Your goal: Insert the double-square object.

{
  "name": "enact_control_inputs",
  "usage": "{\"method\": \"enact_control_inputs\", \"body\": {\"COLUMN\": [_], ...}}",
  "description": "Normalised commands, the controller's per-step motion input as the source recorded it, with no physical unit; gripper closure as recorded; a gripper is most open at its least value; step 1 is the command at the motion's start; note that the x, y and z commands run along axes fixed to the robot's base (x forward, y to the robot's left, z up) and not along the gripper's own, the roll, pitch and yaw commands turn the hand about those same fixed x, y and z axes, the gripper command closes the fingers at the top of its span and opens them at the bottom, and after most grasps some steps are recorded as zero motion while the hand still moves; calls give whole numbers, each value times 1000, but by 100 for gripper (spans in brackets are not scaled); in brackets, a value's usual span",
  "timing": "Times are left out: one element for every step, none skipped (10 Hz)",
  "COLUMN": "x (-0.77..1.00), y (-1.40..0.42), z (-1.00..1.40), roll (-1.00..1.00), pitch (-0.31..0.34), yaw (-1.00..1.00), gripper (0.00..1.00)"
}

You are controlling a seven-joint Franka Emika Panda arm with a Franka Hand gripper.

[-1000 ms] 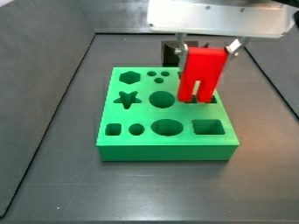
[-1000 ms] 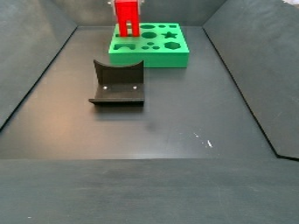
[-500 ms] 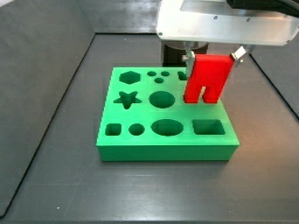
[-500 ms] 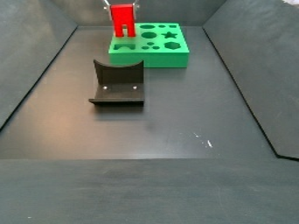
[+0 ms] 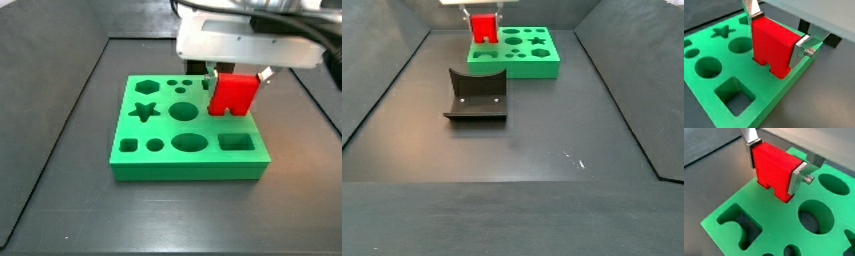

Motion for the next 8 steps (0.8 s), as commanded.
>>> {"method": "enact_control_inputs", "body": {"x": [6,14,103,6,0,0,-57,0], "y": [140,151,200,200,189,157,0,0], "z": [-269,-234,-306,-311,-309,-251,0,0], "roll": [69,36,66,59,47,6,0,0], "pitch": [-39,-36,-19,-66,-90,-121,-84,0], "yaw": [-100,-51,114,211,246,206,-6,0], "gripper": [100,100,100,100,100,100,100,100]}}
